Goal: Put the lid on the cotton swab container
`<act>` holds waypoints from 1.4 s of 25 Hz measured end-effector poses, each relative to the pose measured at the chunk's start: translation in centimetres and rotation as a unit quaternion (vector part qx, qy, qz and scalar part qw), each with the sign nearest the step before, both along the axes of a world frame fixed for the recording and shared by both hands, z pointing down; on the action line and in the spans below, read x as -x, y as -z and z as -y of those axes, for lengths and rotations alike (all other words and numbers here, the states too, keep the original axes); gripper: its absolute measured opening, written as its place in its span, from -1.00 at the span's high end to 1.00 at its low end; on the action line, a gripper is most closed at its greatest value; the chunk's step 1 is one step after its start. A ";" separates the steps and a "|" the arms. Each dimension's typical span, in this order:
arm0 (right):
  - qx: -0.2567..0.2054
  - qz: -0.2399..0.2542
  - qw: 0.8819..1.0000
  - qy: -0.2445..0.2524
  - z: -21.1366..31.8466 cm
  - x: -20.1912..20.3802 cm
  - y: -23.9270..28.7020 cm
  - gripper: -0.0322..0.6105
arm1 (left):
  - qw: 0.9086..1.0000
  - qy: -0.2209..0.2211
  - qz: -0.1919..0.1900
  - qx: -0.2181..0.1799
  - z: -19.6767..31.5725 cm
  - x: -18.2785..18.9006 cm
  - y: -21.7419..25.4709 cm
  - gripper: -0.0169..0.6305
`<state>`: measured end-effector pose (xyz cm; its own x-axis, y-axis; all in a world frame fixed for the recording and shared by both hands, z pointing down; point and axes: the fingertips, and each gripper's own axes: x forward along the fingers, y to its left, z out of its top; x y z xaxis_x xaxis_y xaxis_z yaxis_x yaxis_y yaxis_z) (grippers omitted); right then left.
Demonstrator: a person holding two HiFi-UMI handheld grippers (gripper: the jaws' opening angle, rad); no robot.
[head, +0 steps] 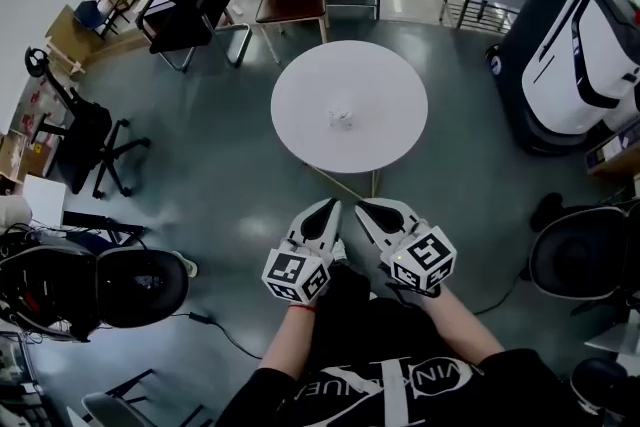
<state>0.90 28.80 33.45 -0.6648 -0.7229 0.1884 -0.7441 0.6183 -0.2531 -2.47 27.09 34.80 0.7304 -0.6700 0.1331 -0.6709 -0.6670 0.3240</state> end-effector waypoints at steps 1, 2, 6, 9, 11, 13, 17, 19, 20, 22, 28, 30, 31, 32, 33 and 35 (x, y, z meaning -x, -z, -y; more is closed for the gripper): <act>0.001 0.002 1.000 -0.001 0.6 0.0 0.0 0.89 | 1.000 -0.001 0.000 0.001 0.6 0.0 -0.1 0.92; 0.002 0.003 1.000 -0.001 1.3 0.2 -0.1 0.89 | 1.000 -0.001 0.000 0.002 1.3 0.1 -0.1 0.92; 0.009 0.005 1.000 -0.001 4.1 1.1 -0.7 0.89 | 1.000 -0.007 0.002 0.009 4.0 0.8 -0.8 0.92; 0.015 0.001 1.000 -0.004 6.4 1.5 -1.2 0.89 | 1.000 -0.011 0.002 0.016 6.4 1.2 -1.3 0.92; 0.020 -0.001 1.000 -0.010 8.0 1.7 -1.7 0.89 | 1.000 -0.015 0.002 0.020 8.1 1.5 -1.7 0.92; 0.025 -0.003 1.000 -0.018 9.8 1.7 -2.0 0.89 | 0.999 -0.022 0.002 0.023 9.9 1.6 -2.0 0.92; 0.029 -0.007 0.999 -0.033 13.3 2.0 -2.8 0.89 | 0.999 -0.040 0.002 0.028 13.3 2.0 -2.6 0.92; 0.032 -0.008 0.999 -0.039 14.8 2.3 -3.2 0.89 | 0.998 -0.047 0.003 0.030 14.9 2.1 -3.0 0.92; 0.034 -0.008 0.999 -0.041 15.5 2.5 -3.4 0.89 | 0.998 -0.051 0.003 0.031 15.7 2.2 -3.1 0.92; 0.040 -0.010 0.998 -0.045 16.9 2.8 -3.6 0.89 | 0.998 -0.057 0.002 0.034 17.2 2.4 -3.3 0.92; 0.050 -0.012 0.997 -0.062 20.0 3.7 -4.4 0.89 | 0.996 -0.077 0.000 0.048 20.1 3.1 -4.6 0.92; 0.055 -0.013 0.996 -0.067 20.6 3.8 -4.6 0.89 | 0.995 -0.084 0.000 0.051 20.7 3.1 -5.0 0.92; 0.059 -0.014 0.996 -0.068 20.7 3.8 -4.8 0.89 | 0.995 -0.086 0.000 0.052 20.9 3.0 -5.1 0.92; 0.062 -0.015 0.996 -0.068 20.8 3.9 -4.9 0.89 | 0.995 -0.088 0.000 0.054 21.0 3.0 -5.2 0.92; 0.065 -0.016 0.995 -0.068 20.8 3.9 -5.1 0.89 | 0.994 -0.090 -0.001 0.056 21.0 2.9 -5.2 0.92; 0.068 -0.018 0.995 -0.068 21.0 3.7 -5.2 0.89 | 0.994 -0.093 -0.002 0.058 21.1 2.7 -5.4 0.92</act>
<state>-2.85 7.82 38.65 -0.5539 -0.7717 0.3127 -0.8285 0.4737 -0.2985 -5.15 5.95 40.17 0.8409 -0.5033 0.1988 -0.5379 -0.7374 0.4085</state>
